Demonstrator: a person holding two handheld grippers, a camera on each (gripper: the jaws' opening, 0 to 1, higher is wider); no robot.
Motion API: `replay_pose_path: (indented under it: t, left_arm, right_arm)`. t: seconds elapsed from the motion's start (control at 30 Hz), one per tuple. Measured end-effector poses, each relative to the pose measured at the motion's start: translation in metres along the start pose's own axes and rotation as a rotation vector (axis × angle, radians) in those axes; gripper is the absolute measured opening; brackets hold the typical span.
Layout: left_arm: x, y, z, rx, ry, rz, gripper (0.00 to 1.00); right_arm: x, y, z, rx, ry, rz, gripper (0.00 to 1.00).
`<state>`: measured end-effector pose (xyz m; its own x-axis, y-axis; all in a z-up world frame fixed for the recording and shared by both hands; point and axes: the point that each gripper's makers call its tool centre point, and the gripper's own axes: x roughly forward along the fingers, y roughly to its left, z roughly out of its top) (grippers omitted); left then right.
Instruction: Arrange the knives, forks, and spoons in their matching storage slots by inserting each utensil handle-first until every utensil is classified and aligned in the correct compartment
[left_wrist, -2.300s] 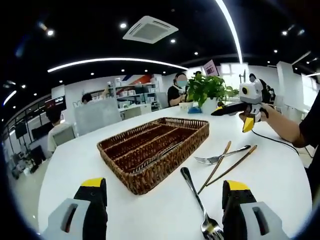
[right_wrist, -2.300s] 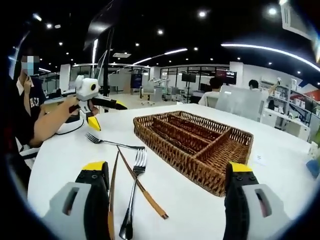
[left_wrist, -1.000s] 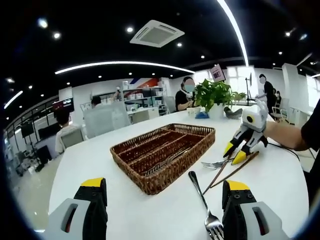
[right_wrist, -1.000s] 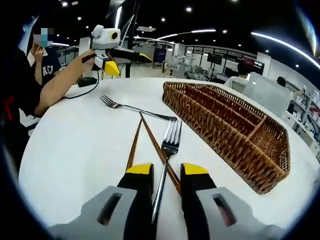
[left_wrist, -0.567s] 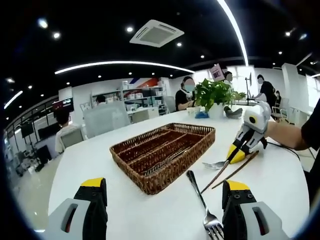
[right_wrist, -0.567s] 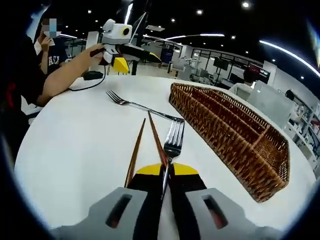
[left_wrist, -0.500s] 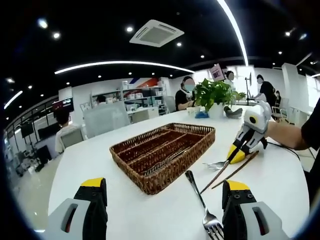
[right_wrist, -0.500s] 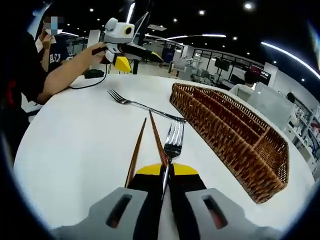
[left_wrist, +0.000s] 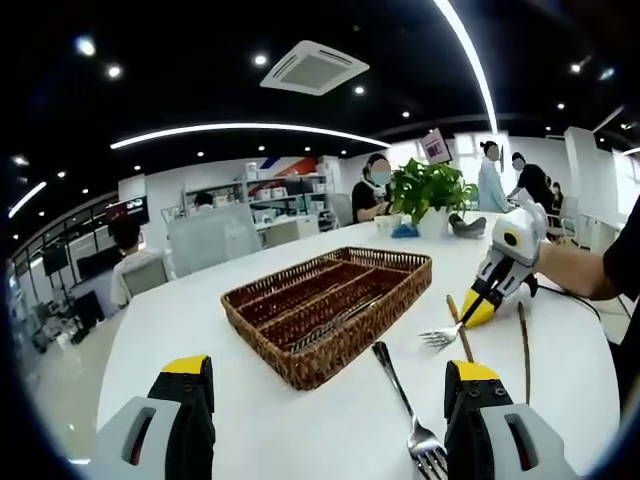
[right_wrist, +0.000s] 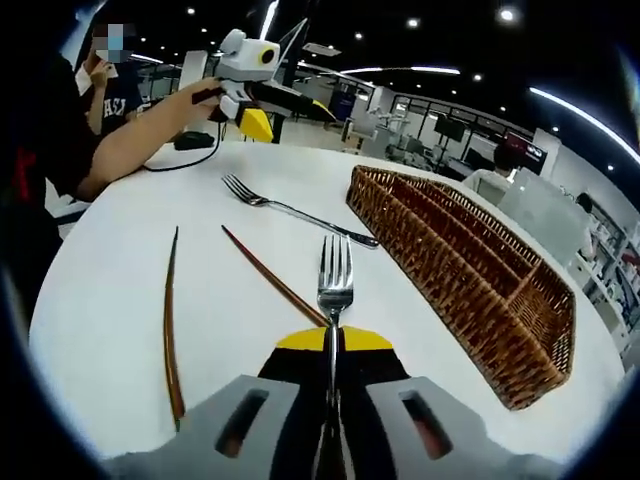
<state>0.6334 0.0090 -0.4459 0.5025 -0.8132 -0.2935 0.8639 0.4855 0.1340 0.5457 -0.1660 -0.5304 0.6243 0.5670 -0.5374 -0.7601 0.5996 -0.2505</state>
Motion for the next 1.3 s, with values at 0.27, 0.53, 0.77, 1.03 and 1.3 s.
replay_pose_path:
  t: [0.27,0.53,0.77,1.03,1.3]
  left_arm:
    - [0.000,0.001,0.000,0.005,0.000,0.000,1.00]
    - [-0.001,0.002,0.000,0.006,0.000,0.000,1.00]
    - [0.000,0.003,-0.002,0.010,0.006,0.003,1.00]
    - [0.000,0.005,-0.002,0.011,0.008,0.005,1.00]
    - [0.001,0.005,-0.002,0.011,0.008,0.006,1.00]
  right_arm:
    - [-0.002,0.001,0.005,-0.001,-0.021,0.001,0.00]
    - [-0.003,0.002,0.009,-0.022,-0.038,0.002,0.00]
    - [-0.004,0.003,0.011,-0.021,-0.043,0.006,0.00]
    - [-0.005,0.003,0.011,-0.023,-0.044,0.007,0.00]
    - [-0.005,0.002,0.012,-0.027,-0.052,0.003,0.00]
